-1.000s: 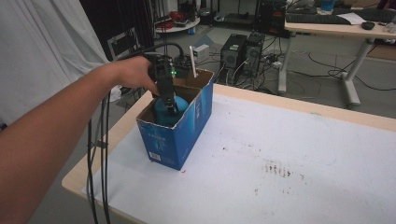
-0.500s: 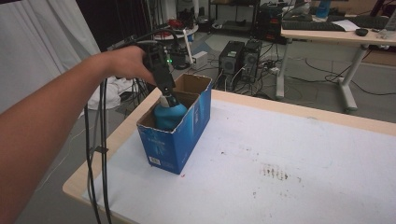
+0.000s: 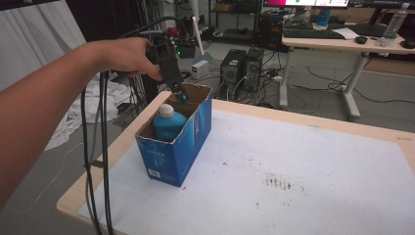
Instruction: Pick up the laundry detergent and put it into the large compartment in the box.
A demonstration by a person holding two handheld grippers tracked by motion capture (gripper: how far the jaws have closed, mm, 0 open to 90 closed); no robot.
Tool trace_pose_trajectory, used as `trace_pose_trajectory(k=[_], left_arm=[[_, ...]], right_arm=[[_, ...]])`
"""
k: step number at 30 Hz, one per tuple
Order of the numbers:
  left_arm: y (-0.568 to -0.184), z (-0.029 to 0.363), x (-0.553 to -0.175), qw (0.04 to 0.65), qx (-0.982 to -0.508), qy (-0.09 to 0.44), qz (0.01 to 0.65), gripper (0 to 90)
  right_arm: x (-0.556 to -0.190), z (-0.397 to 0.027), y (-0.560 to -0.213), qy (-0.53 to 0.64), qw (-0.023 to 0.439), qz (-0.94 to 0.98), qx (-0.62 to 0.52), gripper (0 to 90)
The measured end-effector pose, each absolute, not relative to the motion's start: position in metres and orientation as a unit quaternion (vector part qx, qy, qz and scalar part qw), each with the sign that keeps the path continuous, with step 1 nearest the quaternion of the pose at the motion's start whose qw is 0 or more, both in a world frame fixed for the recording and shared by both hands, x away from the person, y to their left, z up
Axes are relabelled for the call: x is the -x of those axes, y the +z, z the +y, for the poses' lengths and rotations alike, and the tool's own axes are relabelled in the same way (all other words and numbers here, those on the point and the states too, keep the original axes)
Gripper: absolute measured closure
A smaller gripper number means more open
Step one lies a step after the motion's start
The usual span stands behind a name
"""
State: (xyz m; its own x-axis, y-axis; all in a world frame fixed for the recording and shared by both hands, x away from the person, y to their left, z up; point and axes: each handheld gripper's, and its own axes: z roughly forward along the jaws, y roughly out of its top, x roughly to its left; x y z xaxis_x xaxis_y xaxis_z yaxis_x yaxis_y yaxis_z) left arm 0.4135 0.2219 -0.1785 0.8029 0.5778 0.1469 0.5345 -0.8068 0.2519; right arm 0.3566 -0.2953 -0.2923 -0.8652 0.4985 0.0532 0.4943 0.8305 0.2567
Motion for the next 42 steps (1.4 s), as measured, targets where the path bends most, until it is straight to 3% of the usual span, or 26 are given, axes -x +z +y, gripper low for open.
trace_pose_trajectory(k=[6, 9, 19, 20, 21, 22, 26, 35, 42], left_arm=[[-0.168, 0.204, -0.415, 0.116, -0.952, 0.086, 0.27, 23.5], [-0.164, 0.19, -0.414, 0.121, -0.949, 0.119, 0.265, 23.4], [-0.162, 0.147, -0.423, 0.141, -0.959, 0.082, 0.231, 23.4], [-0.163, 0.141, -0.423, 0.141, -0.96, 0.08, 0.226, 21.4], [-0.165, 0.135, -0.425, 0.138, -0.961, 0.079, 0.226, 11.7], [-0.166, 0.132, -0.425, 0.141, -0.96, 0.079, 0.227, 7.4], [-0.171, 0.117, -0.429, 0.143, -0.963, 0.065, 0.217, 1.7], [-0.18, 0.096, -0.438, 0.141, -0.967, 0.059, 0.204, 1.6], [-0.19, 0.083, -0.447, 0.132, -0.965, 0.084, 0.212, 1.7]], right_arm=[[-0.355, -0.297, -0.29, 0.134, 0.011, 0.956, -0.262, 1.7], [-0.355, -0.298, -0.289, 0.136, 0.011, 0.955, -0.262, 1.7], [-0.353, -0.3, -0.289, 0.137, 0.013, 0.954, -0.265, 1.7], [-0.353, -0.3, -0.289, 0.138, 0.013, 0.954, -0.266, 1.7], [-0.353, -0.3, -0.29, 0.138, 0.012, 0.954, -0.265, 1.6], [-0.353, -0.3, -0.29, 0.138, 0.012, 0.954, -0.265, 1.7], [-0.352, -0.301, -0.291, 0.139, 0.012, 0.953, -0.268, 1.7], [-0.353, -0.3, -0.289, 0.142, 0.011, 0.952, -0.27, 1.7], [-0.354, -0.299, -0.29, 0.143, 0.01, 0.952, -0.272, 1.6]])
